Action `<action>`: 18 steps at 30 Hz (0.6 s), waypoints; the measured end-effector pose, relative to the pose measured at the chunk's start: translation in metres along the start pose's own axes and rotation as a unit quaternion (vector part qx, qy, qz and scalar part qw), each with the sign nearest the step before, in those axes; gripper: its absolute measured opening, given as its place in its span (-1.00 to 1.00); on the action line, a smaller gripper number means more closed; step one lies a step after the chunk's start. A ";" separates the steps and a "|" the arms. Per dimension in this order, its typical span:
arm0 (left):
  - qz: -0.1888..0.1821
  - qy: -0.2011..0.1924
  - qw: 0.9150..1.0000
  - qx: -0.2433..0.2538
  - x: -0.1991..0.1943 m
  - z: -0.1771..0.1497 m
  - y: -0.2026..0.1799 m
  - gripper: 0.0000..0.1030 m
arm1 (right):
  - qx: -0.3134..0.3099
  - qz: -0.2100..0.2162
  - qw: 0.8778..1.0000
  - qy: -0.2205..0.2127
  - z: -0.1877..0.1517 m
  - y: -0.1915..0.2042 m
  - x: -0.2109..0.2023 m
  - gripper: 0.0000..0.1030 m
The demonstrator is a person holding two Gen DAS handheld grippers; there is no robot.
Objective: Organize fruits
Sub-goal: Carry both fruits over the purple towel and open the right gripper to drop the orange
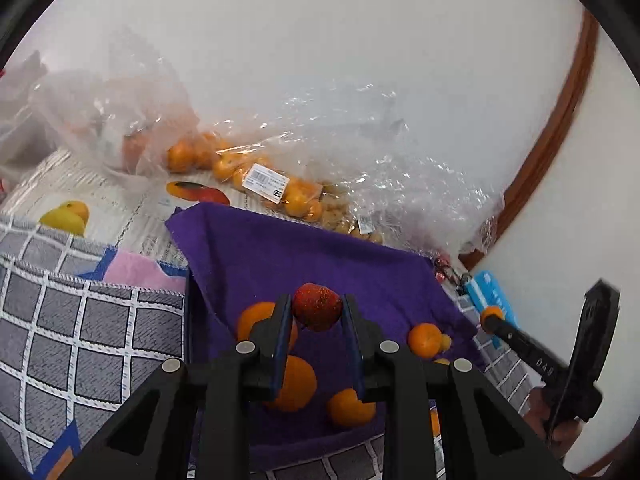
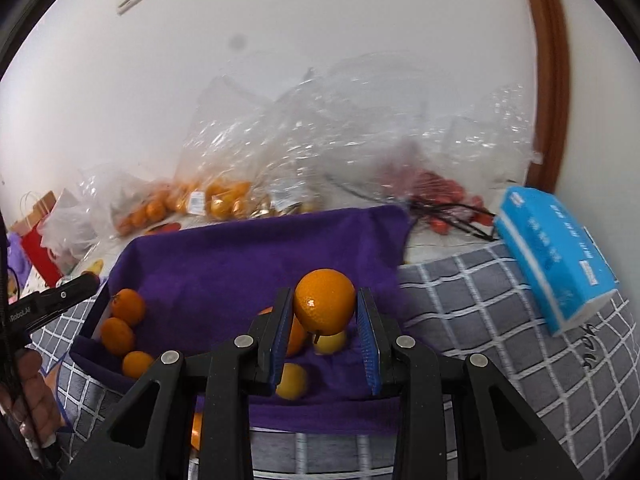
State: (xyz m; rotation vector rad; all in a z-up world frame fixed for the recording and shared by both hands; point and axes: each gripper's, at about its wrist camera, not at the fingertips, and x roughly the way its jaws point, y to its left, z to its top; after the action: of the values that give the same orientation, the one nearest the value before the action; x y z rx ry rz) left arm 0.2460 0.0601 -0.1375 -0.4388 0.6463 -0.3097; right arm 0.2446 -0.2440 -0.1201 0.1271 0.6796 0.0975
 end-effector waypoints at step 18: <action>-0.026 0.073 0.996 0.035 0.033 -0.017 -0.020 -0.54 | -0.044 0.006 0.994 0.101 -0.019 0.008 0.030 -0.38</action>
State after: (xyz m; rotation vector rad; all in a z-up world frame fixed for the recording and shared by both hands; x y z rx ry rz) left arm 0.2570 0.0241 -0.1568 -0.3689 0.7648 -0.4144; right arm 0.2557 -0.2309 -0.1526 0.0372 0.8748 0.1539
